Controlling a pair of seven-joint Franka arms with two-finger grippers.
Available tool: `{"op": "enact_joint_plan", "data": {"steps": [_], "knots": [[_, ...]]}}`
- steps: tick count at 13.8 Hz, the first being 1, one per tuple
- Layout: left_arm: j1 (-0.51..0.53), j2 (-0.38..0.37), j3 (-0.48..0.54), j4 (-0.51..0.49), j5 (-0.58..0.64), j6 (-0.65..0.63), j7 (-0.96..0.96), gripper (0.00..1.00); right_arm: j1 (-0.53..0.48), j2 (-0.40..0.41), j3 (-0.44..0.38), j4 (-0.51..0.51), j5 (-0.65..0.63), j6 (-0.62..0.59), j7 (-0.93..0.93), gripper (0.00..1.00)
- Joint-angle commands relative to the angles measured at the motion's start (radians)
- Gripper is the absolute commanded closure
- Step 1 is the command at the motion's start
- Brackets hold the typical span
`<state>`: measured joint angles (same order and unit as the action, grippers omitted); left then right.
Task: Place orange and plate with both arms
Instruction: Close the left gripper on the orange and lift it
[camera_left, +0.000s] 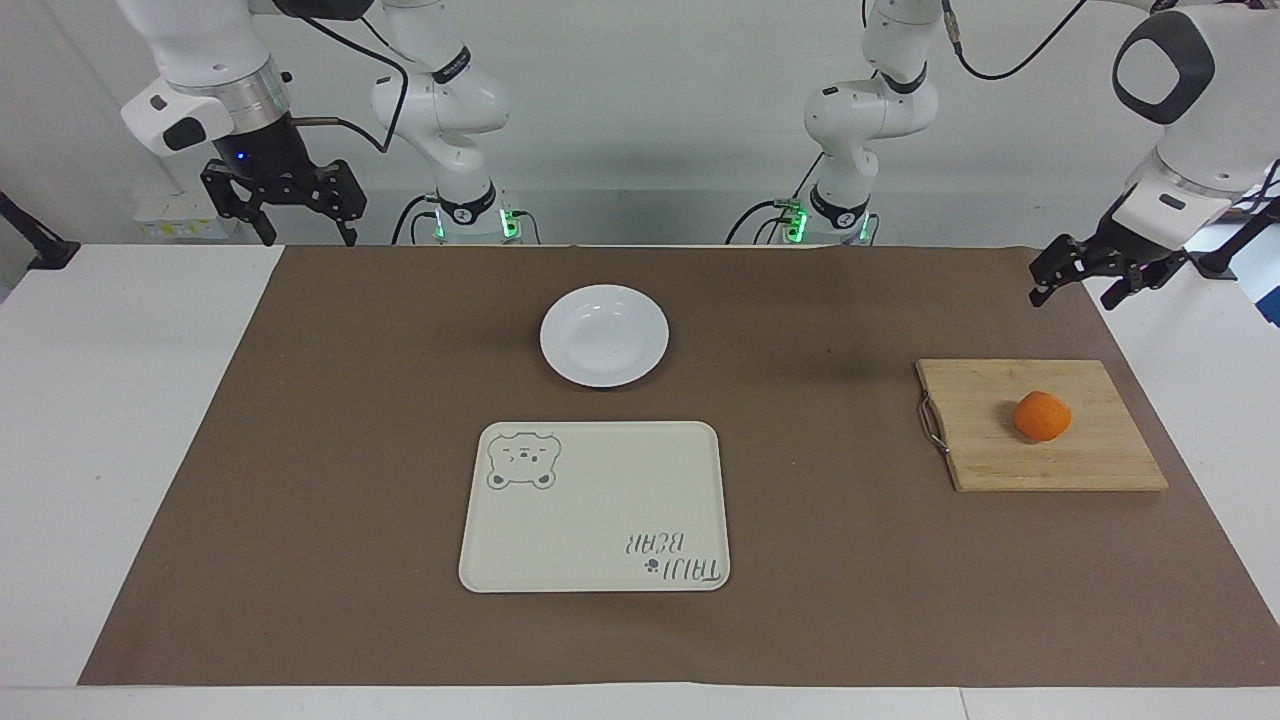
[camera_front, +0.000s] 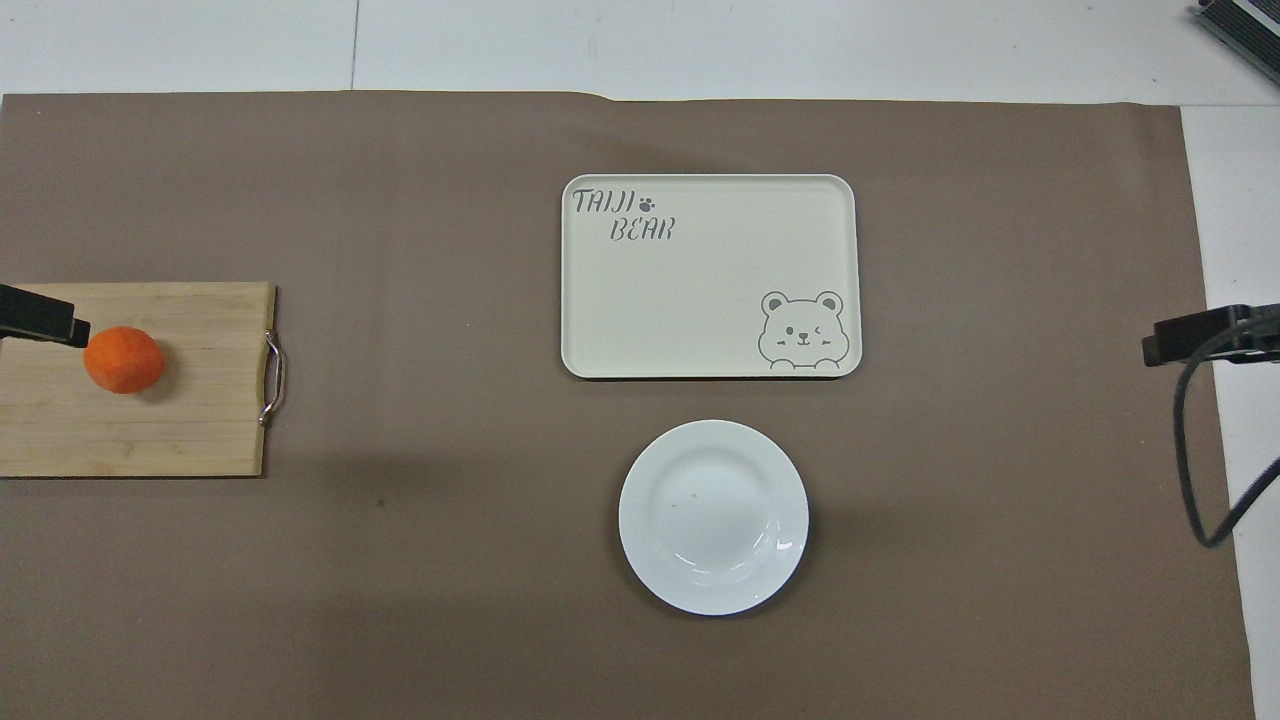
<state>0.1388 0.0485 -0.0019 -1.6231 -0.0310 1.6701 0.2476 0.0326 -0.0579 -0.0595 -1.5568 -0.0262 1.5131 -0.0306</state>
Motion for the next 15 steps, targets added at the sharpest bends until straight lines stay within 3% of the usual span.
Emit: {"op": "enact_joint_plan", "data": {"steps": [1, 9, 15], "knots": [[0.042, 0.027, -0.009, -0.03, 0.006, 0.08, 0.061, 0.0, 0.003, -0.008, -0.003, -0.006, -0.006, -0.002, -0.011, 0.0], [0.111, 0.181, -0.009, -0.138, 0.006, 0.353, 0.163, 0.0, 0.001, -0.008, -0.003, -0.006, -0.006, -0.002, -0.009, 0.0], [0.122, 0.218, -0.009, -0.268, 0.006, 0.499, 0.162, 0.0, 0.003, -0.008, -0.003, -0.006, -0.006, -0.002, -0.011, 0.0]]}}
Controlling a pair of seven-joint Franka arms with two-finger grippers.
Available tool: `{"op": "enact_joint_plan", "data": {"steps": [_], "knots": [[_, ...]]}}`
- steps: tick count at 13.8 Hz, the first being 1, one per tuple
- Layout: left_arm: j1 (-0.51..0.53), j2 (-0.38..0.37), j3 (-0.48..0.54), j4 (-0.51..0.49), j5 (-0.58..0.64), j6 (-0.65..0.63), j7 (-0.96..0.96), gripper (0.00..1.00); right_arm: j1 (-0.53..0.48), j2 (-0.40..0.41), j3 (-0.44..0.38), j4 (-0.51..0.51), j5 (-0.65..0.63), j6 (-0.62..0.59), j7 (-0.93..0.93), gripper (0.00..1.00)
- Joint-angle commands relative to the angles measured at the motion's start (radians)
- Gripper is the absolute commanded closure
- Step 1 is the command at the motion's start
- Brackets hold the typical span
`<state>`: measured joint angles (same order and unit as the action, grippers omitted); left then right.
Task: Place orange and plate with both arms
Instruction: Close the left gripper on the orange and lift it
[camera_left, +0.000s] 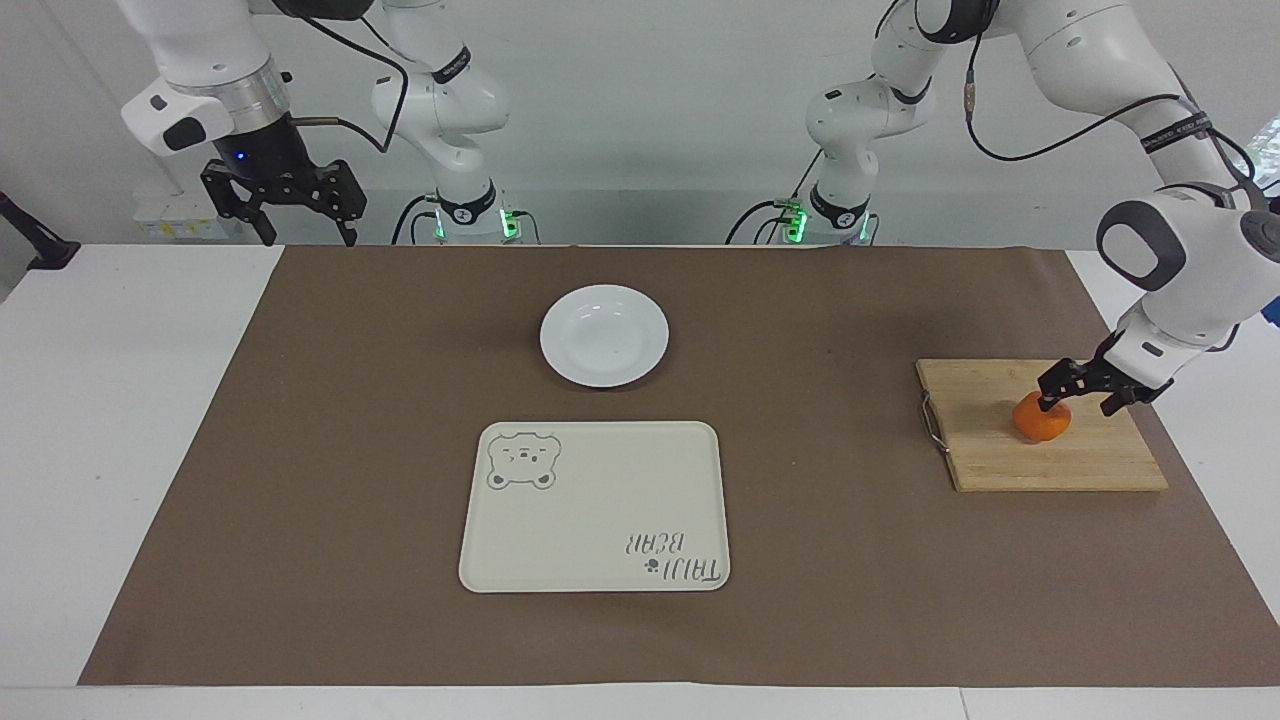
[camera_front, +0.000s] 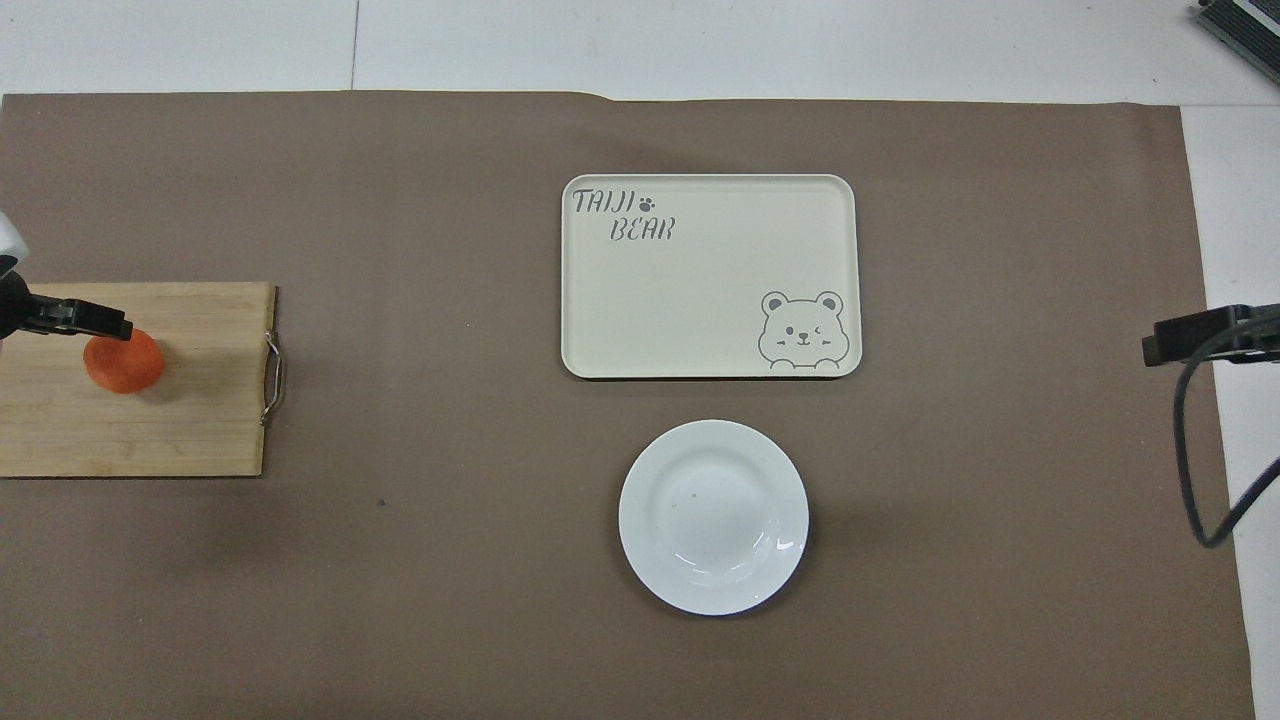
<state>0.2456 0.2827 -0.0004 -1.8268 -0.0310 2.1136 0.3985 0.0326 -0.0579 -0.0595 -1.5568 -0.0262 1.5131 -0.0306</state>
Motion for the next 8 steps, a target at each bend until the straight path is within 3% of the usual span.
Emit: {"op": "enact_joint_plan", "data": {"steps": [1, 7, 8], "knots": [[0.015, -0.01, -0.01, -0.071, 0.005, 0.075, 0.01, 0.0, 0.003, -0.008, -0.003, -0.006, -0.006, -0.002, -0.011, 0.0], [0.017, 0.038, -0.009, -0.101, 0.006, 0.137, 0.008, 0.0, 0.003, -0.008, -0.003, -0.006, -0.006, -0.004, -0.011, 0.0], [0.018, 0.038, -0.009, -0.1, 0.005, 0.134, 0.005, 0.16, 0.003, -0.008, -0.003, -0.006, -0.006, -0.002, -0.011, 0.0]]}}
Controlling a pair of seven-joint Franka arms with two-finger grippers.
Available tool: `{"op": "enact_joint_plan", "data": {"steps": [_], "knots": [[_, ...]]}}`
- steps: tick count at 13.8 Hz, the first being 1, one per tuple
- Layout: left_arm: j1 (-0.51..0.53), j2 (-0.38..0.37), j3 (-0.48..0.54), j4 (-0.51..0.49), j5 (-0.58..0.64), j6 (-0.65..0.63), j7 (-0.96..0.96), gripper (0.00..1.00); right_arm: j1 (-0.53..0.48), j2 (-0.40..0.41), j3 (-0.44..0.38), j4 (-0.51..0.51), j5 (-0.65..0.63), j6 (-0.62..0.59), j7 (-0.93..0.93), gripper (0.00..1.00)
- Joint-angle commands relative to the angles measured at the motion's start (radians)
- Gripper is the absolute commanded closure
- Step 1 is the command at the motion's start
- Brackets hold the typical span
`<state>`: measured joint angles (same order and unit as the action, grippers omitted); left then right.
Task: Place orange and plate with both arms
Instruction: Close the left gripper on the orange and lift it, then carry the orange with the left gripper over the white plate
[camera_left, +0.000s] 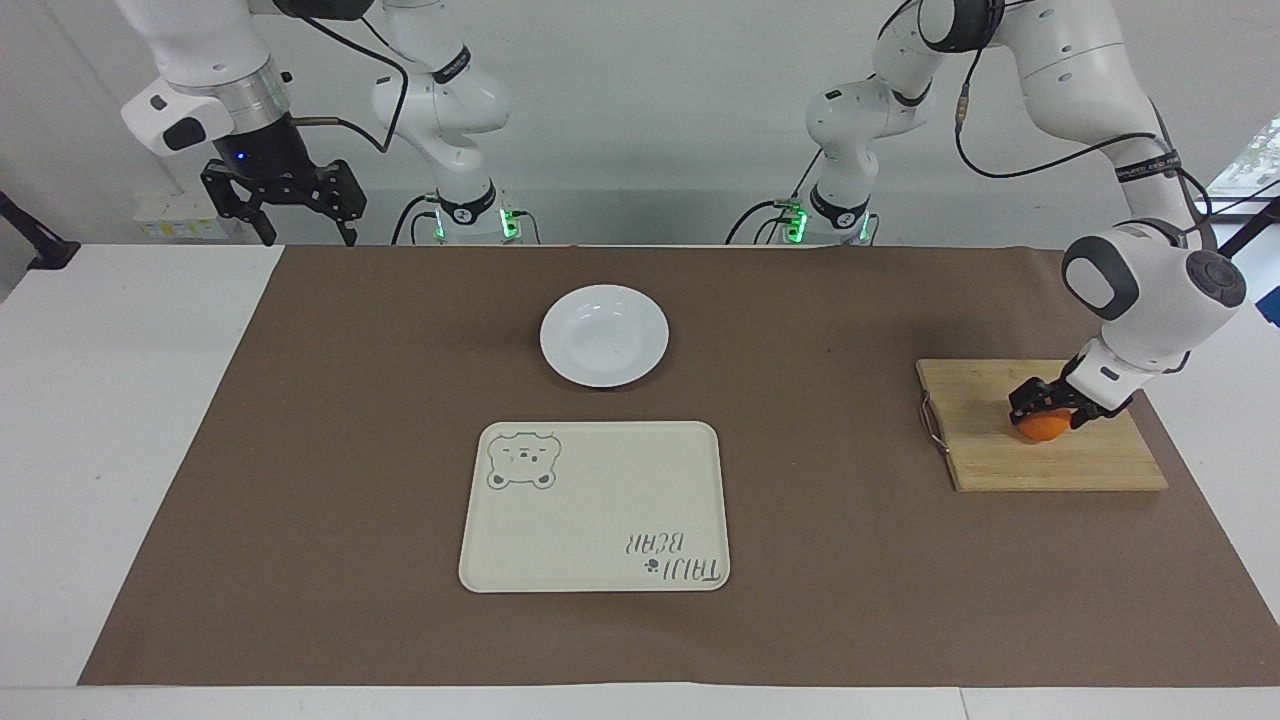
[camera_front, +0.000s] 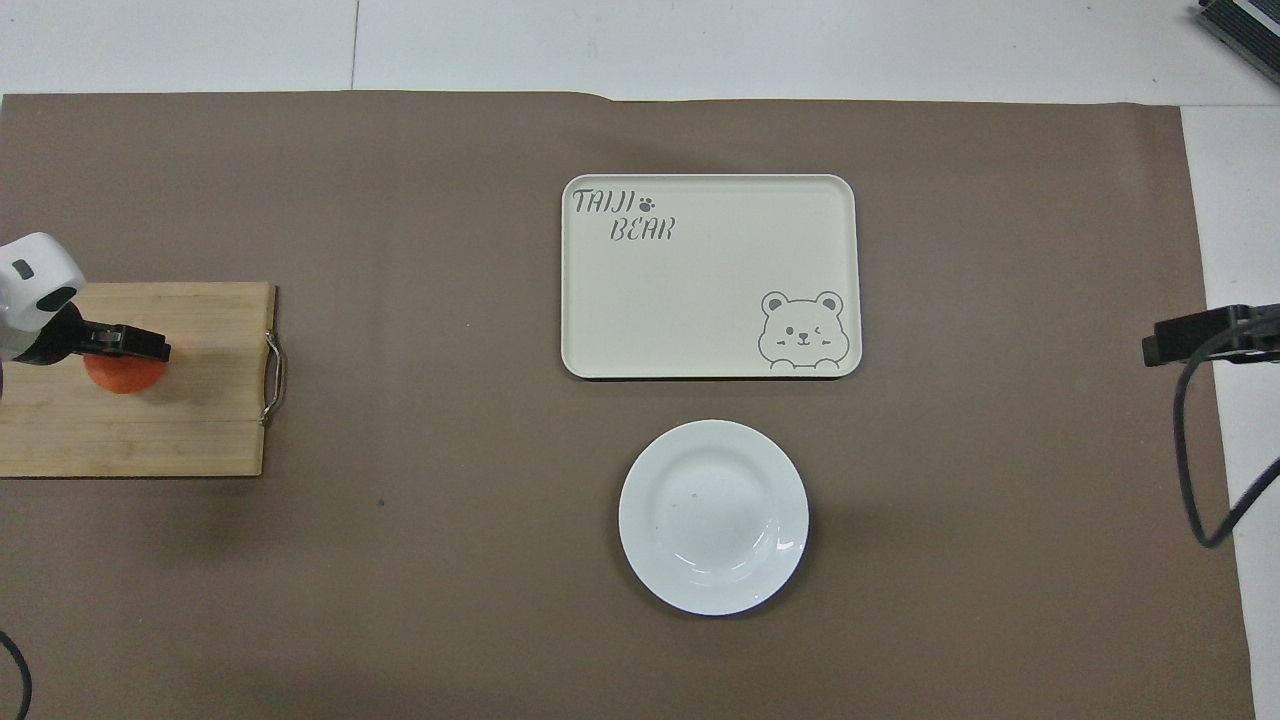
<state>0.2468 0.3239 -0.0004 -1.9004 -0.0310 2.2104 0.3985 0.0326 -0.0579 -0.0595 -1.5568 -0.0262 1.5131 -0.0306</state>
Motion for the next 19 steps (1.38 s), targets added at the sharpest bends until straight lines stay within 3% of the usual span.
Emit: {"op": "enact_joint_plan", "data": {"steps": [1, 2, 3, 6, 12, 19], "knots": [[0.02, -0.003, -0.009, -0.025, 0.006, 0.037, 0.01, 0.62, 0.001, -0.008, -0.003, -0.006, -0.006, -0.002, -0.011, 0.0], [0.022, -0.003, -0.009, -0.023, 0.006, 0.034, 0.011, 0.91, 0.003, -0.008, -0.003, -0.006, -0.006, -0.002, -0.011, 0.0], [0.022, -0.003, -0.009, -0.016, 0.006, 0.025, 0.011, 1.0, 0.003, -0.008, -0.003, -0.006, -0.006, -0.002, -0.009, 0.0], [0.02, -0.008, -0.009, 0.006, 0.013, 0.014, 0.01, 1.0, 0.003, -0.008, -0.003, -0.006, -0.006, -0.002, -0.011, 0.0], [-0.001, -0.046, -0.01, 0.142, 0.014, -0.181, -0.004, 1.0, 0.003, -0.008, -0.003, -0.006, -0.006, -0.002, -0.011, 0.0], [-0.087, -0.14, -0.02, 0.169, 0.016, -0.278, -0.151, 1.0, 0.003, -0.008, -0.003, -0.006, -0.006, -0.002, -0.009, 0.0]]}}
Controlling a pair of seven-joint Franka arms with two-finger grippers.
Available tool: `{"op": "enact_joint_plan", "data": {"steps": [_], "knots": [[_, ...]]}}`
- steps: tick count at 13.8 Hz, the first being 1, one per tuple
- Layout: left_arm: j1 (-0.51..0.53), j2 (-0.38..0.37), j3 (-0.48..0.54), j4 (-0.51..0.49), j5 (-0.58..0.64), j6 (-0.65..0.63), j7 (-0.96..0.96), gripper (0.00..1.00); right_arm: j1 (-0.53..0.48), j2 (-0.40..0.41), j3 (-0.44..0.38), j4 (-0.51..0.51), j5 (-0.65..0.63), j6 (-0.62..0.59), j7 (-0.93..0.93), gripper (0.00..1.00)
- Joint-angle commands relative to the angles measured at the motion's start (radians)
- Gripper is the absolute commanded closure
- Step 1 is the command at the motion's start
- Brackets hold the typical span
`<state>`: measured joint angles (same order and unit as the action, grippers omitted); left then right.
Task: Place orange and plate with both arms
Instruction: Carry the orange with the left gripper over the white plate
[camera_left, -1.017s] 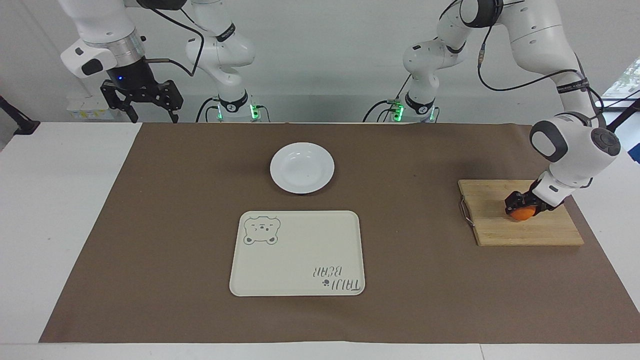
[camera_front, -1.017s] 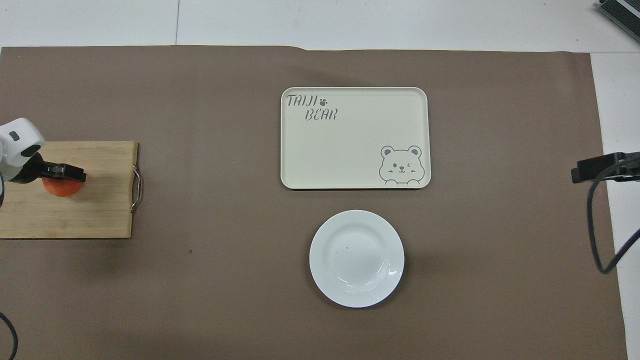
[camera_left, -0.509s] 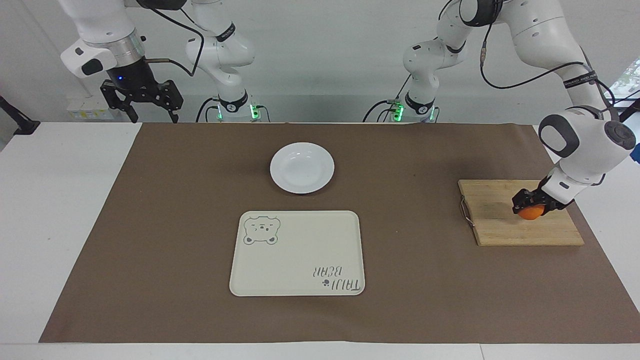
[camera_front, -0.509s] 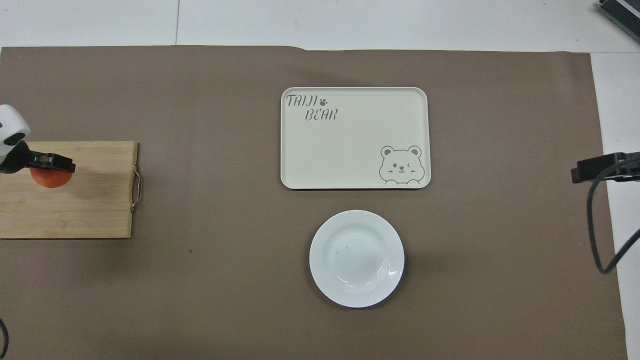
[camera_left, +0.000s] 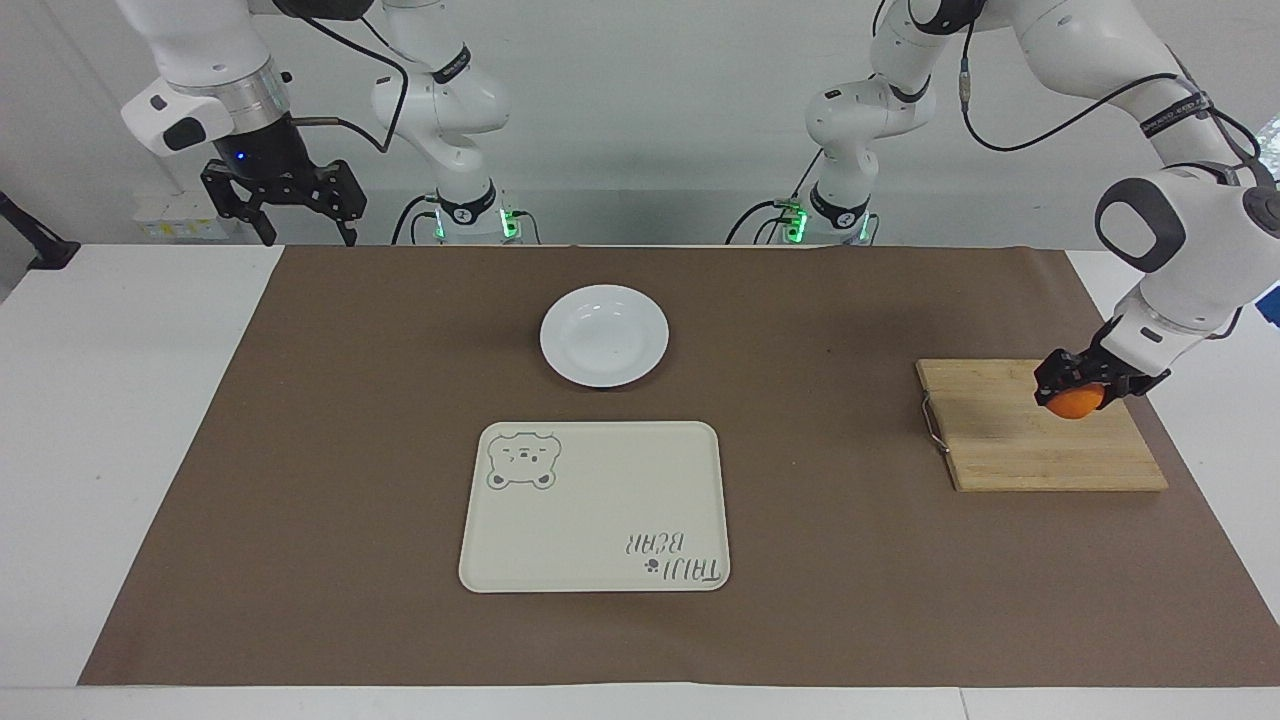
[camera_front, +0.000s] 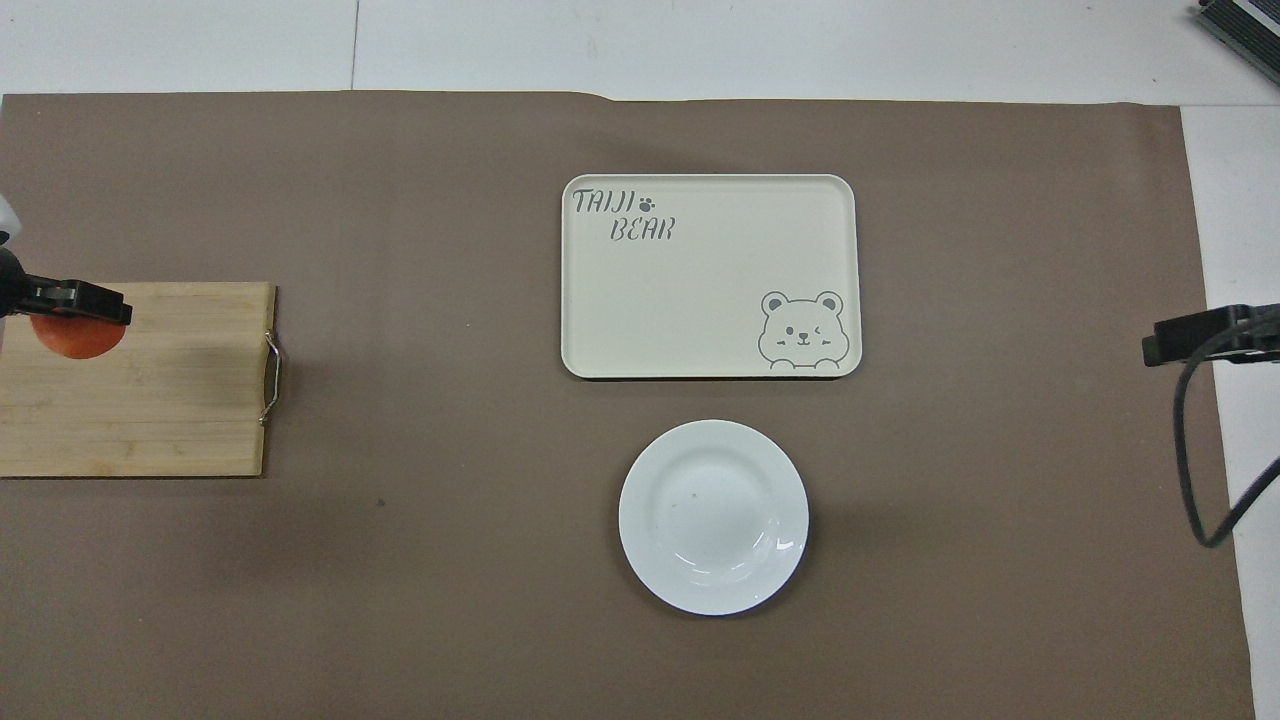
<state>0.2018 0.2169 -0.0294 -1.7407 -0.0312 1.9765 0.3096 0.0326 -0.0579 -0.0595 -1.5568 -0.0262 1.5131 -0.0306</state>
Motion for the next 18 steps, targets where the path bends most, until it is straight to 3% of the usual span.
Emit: {"op": "enact_joint_plan", "data": {"steps": [1, 11, 18], "knots": [[-0.064, -0.042, 0.009, 0.007, 0.014, -0.051, -0.094, 1.0, 0.003, -0.008, -0.003, -0.006, -0.006, -0.002, -0.011, 0.0], [-0.387, -0.063, 0.008, 0.009, 0.022, -0.074, -0.567, 1.0, 0.003, -0.008, -0.003, -0.006, -0.006, -0.002, -0.011, 0.0], [-0.625, -0.103, 0.003, -0.049, 0.011, -0.053, -0.808, 1.0, 0.001, -0.008, -0.003, -0.006, -0.006, -0.002, -0.011, 0.0]]}}
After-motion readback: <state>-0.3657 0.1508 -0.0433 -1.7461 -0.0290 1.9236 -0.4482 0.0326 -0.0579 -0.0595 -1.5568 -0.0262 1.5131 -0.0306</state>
